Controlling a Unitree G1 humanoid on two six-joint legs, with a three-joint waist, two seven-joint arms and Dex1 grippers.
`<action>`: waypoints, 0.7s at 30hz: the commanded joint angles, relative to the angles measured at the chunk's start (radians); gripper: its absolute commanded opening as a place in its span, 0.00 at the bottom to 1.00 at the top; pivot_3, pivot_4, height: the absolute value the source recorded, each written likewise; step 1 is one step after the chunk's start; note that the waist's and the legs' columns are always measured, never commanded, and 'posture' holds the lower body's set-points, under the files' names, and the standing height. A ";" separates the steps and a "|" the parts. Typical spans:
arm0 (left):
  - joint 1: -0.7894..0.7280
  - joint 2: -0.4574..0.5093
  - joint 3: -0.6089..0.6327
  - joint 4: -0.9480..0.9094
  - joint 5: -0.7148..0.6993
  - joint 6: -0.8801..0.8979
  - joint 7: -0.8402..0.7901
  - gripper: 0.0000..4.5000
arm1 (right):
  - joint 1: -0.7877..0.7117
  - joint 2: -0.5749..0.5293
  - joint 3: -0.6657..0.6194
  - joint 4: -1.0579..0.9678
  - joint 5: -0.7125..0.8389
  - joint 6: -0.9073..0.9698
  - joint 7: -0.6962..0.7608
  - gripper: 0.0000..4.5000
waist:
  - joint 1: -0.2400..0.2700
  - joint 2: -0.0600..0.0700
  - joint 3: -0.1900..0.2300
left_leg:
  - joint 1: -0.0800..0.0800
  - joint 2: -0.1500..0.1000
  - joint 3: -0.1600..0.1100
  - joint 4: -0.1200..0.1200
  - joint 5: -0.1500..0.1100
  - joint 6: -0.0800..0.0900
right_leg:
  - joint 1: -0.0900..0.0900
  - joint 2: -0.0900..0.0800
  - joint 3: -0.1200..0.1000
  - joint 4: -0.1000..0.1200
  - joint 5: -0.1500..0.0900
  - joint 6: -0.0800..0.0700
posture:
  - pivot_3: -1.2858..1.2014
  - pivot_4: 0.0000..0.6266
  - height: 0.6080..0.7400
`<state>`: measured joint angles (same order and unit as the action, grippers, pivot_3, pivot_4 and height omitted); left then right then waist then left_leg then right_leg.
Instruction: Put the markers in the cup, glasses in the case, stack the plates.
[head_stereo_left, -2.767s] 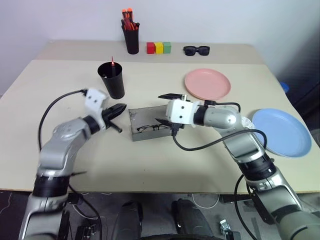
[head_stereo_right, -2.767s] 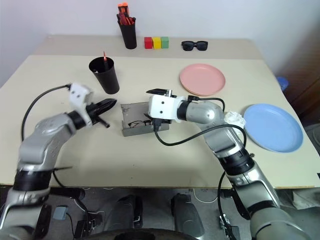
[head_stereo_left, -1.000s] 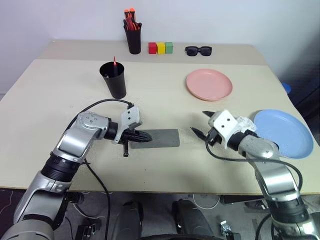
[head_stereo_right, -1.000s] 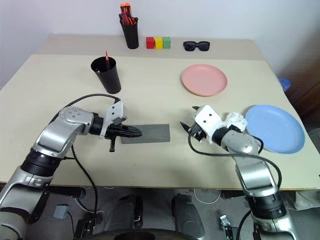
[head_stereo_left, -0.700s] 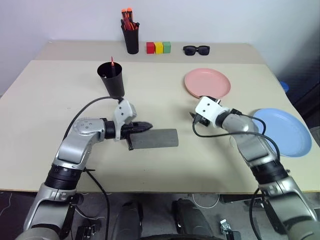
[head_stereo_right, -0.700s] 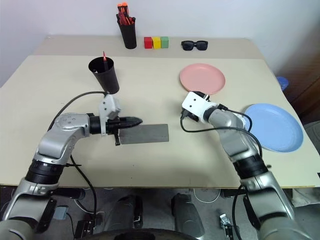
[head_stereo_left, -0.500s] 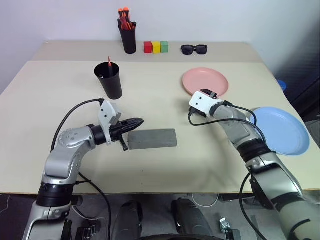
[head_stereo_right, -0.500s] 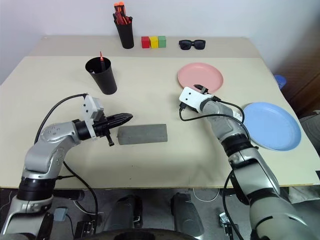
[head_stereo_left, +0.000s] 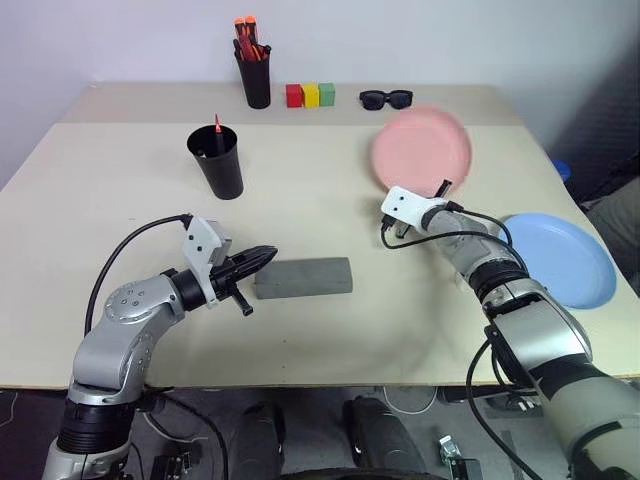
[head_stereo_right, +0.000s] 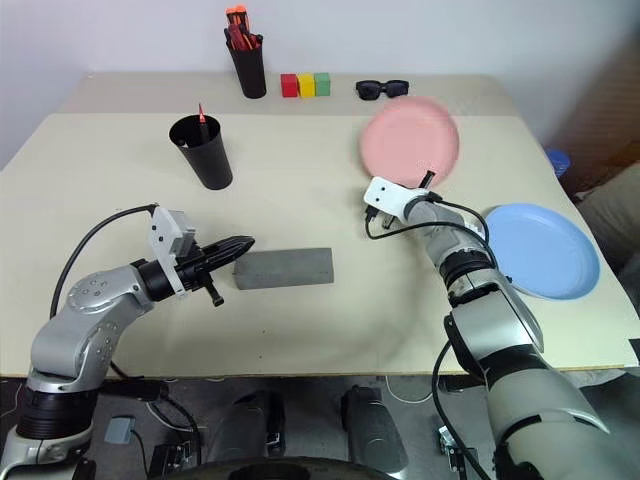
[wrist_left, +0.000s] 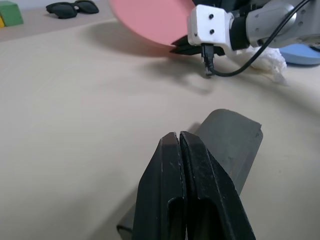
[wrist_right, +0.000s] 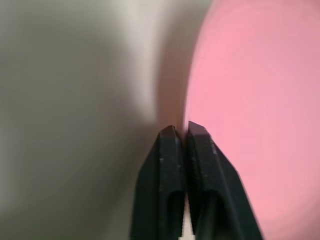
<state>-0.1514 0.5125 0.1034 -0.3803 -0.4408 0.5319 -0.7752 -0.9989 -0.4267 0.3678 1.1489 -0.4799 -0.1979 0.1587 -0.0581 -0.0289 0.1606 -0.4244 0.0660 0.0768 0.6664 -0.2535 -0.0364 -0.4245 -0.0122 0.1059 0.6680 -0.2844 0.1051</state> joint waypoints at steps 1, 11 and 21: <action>-0.003 0.007 0.013 -0.031 -0.022 -0.016 0.007 0.00 | -0.023 -0.017 0.003 -0.007 -0.024 -0.041 -0.056 0.01 | -0.005 0.001 0.000 | 0.000 0.000 0.000 0.000 0.000 0.000 | 0.000 0.000 0.000 0.000 0.000 0.000 | 0.52 0.24 0.89; -0.011 0.016 -0.015 -0.007 -0.029 -0.048 -0.024 0.00 | 0.257 -0.281 -0.150 -0.615 0.143 -0.040 0.231 0.01 | 0.003 0.001 0.001 | -0.001 0.000 -0.001 -0.001 0.000 0.000 | 0.000 0.000 0.000 -0.001 0.000 0.000 | 0.52 0.24 0.89; -0.076 0.011 -0.102 0.047 -0.022 -0.069 -0.077 0.00 | 0.851 -0.610 -0.602 -1.246 0.395 0.316 0.569 0.01 | 0.016 0.003 0.001 | 0.002 0.000 0.000 0.000 0.000 0.000 | 0.003 0.000 0.000 -0.002 0.000 0.000 | 0.52 0.24 0.89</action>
<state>-0.2043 0.5276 0.0090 -0.3285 -0.4549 0.4855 -0.8455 -0.1856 -1.0108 -0.1429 -0.0353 -0.1174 0.0772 0.7013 -0.0416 -0.0262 0.1617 -0.4217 0.0658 0.0761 0.6664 -0.2538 -0.0361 -0.4207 -0.0116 0.1058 0.6663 -0.2848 0.1051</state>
